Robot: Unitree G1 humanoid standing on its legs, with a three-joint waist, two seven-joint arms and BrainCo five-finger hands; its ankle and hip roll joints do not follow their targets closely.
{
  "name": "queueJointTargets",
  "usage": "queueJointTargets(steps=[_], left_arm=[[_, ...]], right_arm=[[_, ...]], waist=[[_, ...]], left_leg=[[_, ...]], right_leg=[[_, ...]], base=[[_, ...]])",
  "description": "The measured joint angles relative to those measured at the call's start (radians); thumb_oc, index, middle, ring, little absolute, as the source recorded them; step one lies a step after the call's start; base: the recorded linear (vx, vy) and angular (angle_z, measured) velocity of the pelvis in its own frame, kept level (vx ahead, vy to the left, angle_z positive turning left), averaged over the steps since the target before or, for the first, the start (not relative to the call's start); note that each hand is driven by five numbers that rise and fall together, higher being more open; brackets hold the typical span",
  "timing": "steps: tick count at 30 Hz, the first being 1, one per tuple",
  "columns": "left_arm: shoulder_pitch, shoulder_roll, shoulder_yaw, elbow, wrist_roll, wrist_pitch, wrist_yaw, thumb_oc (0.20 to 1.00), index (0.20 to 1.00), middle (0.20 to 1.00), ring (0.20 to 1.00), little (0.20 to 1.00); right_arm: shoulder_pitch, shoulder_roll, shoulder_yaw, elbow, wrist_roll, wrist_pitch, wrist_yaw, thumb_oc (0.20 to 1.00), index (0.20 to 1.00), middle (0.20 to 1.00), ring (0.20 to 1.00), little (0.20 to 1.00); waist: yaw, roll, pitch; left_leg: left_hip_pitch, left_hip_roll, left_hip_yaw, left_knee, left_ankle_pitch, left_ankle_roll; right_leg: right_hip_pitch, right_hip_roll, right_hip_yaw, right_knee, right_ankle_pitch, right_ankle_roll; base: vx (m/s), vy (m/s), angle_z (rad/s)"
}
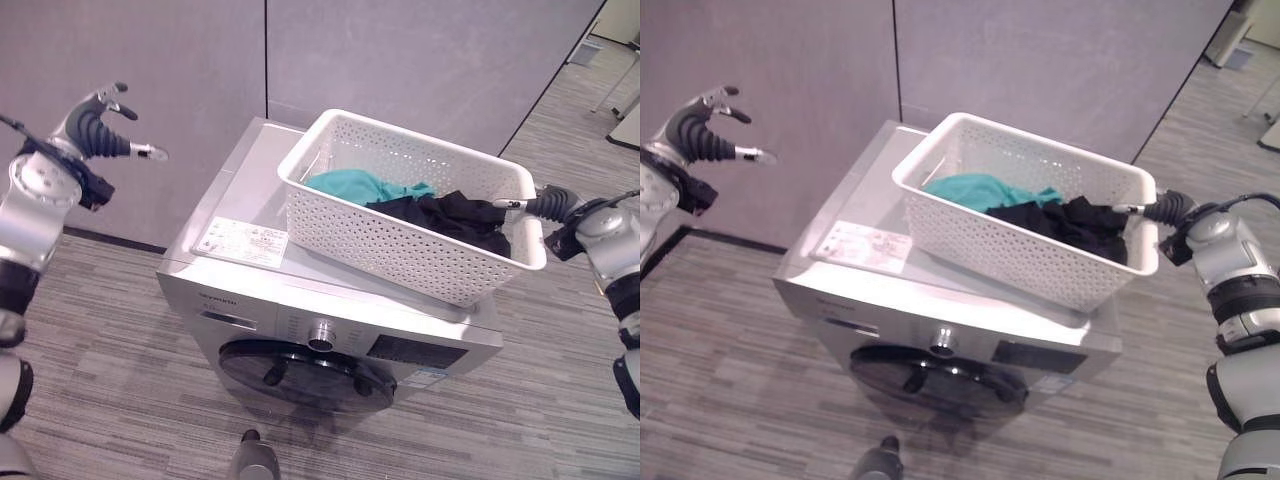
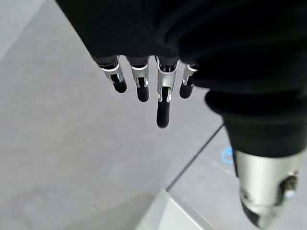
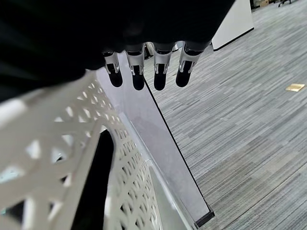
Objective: Grab the laundry basket,head to the washer,open it,put in the laundry and shut it.
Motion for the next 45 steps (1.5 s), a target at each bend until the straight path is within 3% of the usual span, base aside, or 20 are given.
queueJointTargets(steps=[7,9,12,19,24,26,31,32,36,38,40,45], left_arm=[[0.287,-0.053,0.164,-0.052,0.010,0.001,-0.003,1.000,1.000,1.000,1.000,1.000],[0.422,-0.094,0.293,-0.105,0.005,-0.007,-0.003,1.000,1.000,1.000,1.000,1.000],[0.528,-0.110,0.363,-0.107,-0.013,-0.013,0.001,1.000,1.000,1.000,1.000,1.000],[0.710,-0.164,0.521,-0.077,-0.110,-0.032,0.042,1.000,1.000,1.000,1.000,1.000],[0.880,-0.283,0.644,-0.074,-0.129,-0.048,0.089,1.000,1.000,1.000,1.000,1.000],[0.966,-0.416,0.732,-0.067,-0.140,-0.064,0.113,1.000,1.000,1.000,1.000,1.000],[1.038,-0.527,0.703,0.033,-0.143,-0.050,0.120,1.000,1.000,1.000,1.000,1.000],[1.060,-0.563,0.692,0.018,-0.122,-0.082,0.111,1.000,1.000,1.000,1.000,1.000],[1.111,-0.613,0.583,0.090,-0.109,-0.113,0.068,1.000,1.000,1.000,1.000,1.000],[1.078,-0.649,0.491,0.207,-0.072,-0.138,0.049,1.000,1.000,1.000,1.000,1.000],[1.028,-0.720,0.414,0.399,-0.020,-0.141,0.021,1.000,1.000,1.000,1.000,1.000],[1.010,-0.816,0.370,0.542,0.020,-0.128,0.016,1.000,1.000,1.000,1.000,1.000]], right_arm=[[0.054,0.013,-0.079,-0.015,0.015,-0.010,-0.023,1.000,1.000,1.000,1.000,1.000],[0.087,0.014,-0.139,-0.026,0.054,-0.018,-0.046,1.000,1.000,1.000,1.000,1.000],[0.105,0.017,-0.201,-0.019,0.126,-0.021,-0.101,1.000,1.000,1.000,1.000,1.000],[0.151,0.061,-0.387,-0.119,0.339,-0.125,-0.275,1.000,1.000,1.000,1.000,1.000],[0.317,0.135,-0.550,-0.319,0.396,-0.209,-0.381,1.000,1.000,1.000,1.000,1.000],[0.510,0.252,-0.713,-0.518,0.418,-0.264,-0.418,1.000,1.000,1.000,1.000,1.000],[0.691,0.296,-0.825,-0.549,0.410,-0.299,-0.495,1.000,1.000,1.000,1.000,1.000],[0.785,0.330,-0.892,-0.528,0.410,-0.319,-0.494,1.000,1.000,1.000,1.000,1.000],[0.897,0.381,-0.921,-0.466,0.391,-0.321,-0.516,1.000,1.000,1.000,1.000,1.000],[0.958,0.462,-0.936,-0.465,0.371,-0.342,-0.513,1.000,1.000,1.000,1.000,1.000],[0.995,0.524,-0.883,-0.443,0.369,-0.350,-0.495,1.000,1.000,1.000,1.000,1.000],[1.023,0.578,-0.704,-0.362,0.366,-0.335,-0.437,1.000,1.000,1.000,1.000,1.000]], waist=[[0.013,-0.006,-0.004],[0.015,-0.005,-0.004],[0.030,-0.004,-0.003],[0.055,0.010,0.002],[0.057,0.018,0.001],[0.055,0.020,-0.003],[0.054,0.021,-0.014],[0.062,0.012,-0.019],[0.054,0.034,-0.018],[0.046,0.049,-0.025],[0.016,0.062,-0.028],[-0.025,0.059,-0.028]], left_leg=[[0.012,-0.003,0.000,-0.019,0.005,-0.003],[0.012,-0.005,-0.001,-0.020,0.004,-0.003],[0.013,-0.005,0.000,-0.020,0.004,-0.003],[0.036,-0.008,0.003,-0.037,0.004,-0.003],[0.045,-0.009,0.007,-0.053,0.006,-0.005],[0.047,-0.013,0.008,-0.055,0.005,-0.003],[0.022,-0.014,0.003,-0.051,0.000,0.003],[0.007,-0.016,-0.006,-0.051,0.003,-0.002],[0.001,-0.014,-0.005,-0.051,0.001,0.002],[-0.009,-0.012,-0.005,-0.051,0.008,-0.008],[-0.006,0.002,0.000,-0.059,0.013,-0.017],[0.006,0.033,0.003,-0.099,0.040,-0.037]], right_leg=[[0.005,-0.001,-0.002,-0.005,0.000,-0.001],[0.006,-0.003,-0.002,-0.009,0.000,0.000],[0.007,-0.003,-0.002,-0.010,0.000,0.000],[0.018,-0.009,-0.003,-0.010,-0.002,-0.004],[0.019,-0.015,-0.003,-0.010,-0.007,-0.012],[0.018,-0.015,-0.003,-0.010,-0.008,-0.014],[0.007,-0.018,-0.018,-0.010,-0.020,-0.018],[0.000,-0.018,-0.027,-0.010,-0.021,-0.020],[-0.007,-0.016,-0.026,-0.010,-0.023,-0.016],[-0.018,-0.008,-0.025,-0.011,-0.021,-0.009],[-0.024,0.004,-0.019,-0.019,-0.024,-0.007],[-0.040,0.033,0.001,-0.011,-0.022,-0.010]], base=[[0.00,0.000,0.00],[0.00,0.000,0.00],[0.00,0.000,0.00],[0.00,0.002,-0.01],[0.01,0.002,0.00],[0.00,0.000,0.00],[-0.01,-0.044,0.09],[-0.04,-0.072,0.14],[-0.04,-0.078,-0.01],[-0.04,-0.123,-0.04],[-0.05,-0.178,-0.06],[-0.04,-0.100,-0.10]])
